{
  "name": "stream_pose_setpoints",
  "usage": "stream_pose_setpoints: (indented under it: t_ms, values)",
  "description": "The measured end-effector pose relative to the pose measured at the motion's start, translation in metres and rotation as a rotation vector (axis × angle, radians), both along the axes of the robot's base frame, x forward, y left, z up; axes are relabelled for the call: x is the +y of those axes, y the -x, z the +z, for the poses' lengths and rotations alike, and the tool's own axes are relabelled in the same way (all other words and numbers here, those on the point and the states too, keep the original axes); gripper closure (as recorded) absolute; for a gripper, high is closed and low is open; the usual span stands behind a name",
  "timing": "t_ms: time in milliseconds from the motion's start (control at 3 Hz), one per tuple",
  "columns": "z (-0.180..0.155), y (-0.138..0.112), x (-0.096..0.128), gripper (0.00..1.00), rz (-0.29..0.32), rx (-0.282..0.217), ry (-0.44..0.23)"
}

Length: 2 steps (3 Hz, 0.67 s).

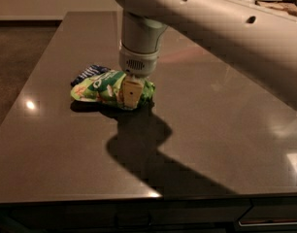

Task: Move green rice chip bag near rxbar blueberry

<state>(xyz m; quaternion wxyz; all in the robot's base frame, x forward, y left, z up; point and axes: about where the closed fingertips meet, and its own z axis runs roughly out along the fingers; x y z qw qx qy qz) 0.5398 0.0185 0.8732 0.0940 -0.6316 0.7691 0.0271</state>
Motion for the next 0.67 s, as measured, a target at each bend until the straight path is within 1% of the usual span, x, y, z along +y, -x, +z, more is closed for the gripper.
stream_pose_setpoints:
  t_ms: [333, 667]
  values:
    - [0.0044, -0.0127, 0.0101, 0.58, -0.012, -0.014, -0.008]
    - [0.0044, -0.0122, 0.0106, 0.35, -0.01, -0.017, -0.01]
